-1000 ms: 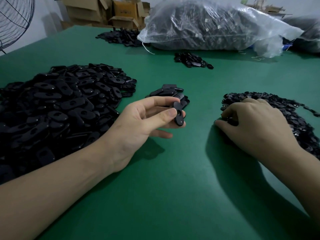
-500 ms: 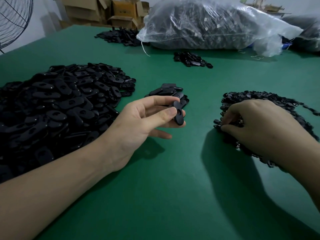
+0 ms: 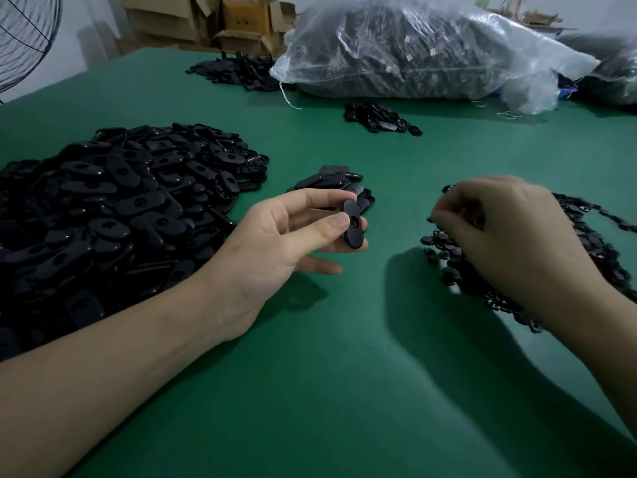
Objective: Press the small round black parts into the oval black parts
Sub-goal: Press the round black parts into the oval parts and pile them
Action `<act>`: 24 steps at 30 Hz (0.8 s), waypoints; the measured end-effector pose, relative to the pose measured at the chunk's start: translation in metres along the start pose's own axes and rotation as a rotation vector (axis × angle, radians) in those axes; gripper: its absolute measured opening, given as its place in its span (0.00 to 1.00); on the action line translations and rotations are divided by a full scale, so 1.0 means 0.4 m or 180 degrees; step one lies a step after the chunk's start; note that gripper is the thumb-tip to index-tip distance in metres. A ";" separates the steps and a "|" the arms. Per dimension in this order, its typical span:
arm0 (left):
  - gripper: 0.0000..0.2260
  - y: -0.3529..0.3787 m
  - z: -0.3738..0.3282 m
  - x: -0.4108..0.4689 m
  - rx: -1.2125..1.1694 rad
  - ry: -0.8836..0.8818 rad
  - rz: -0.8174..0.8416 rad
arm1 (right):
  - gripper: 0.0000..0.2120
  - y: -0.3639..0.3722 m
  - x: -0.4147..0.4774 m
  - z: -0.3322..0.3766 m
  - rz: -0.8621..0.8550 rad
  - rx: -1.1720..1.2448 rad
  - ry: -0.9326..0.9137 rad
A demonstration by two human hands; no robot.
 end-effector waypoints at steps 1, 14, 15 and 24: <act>0.17 0.000 -0.001 -0.001 -0.0009 0.0011 0.0001 | 0.03 -0.002 -0.003 0.007 0.0046 0.0607 0.0091; 0.10 -0.003 0.000 -0.001 0.0029 0.0177 -0.0046 | 0.08 0.084 -0.064 0.084 0.1915 0.4319 0.0993; 0.12 -0.002 0.000 -0.002 0.0042 0.0174 -0.0033 | 0.07 0.084 -0.065 0.086 0.1936 0.4377 0.1008; 0.15 -0.001 0.008 -0.005 0.0176 0.0176 0.0129 | 0.09 0.092 -0.074 0.100 0.1907 0.4298 0.1085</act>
Point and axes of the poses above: each hand's wrist, its own x-axis towards the middle knuckle, its own y-axis out of the palm, z = x × y, the point moved 4 cm from there along x, towards the middle knuckle, and after that the axes turned 11 degrees about y, right-handed, at the moved point
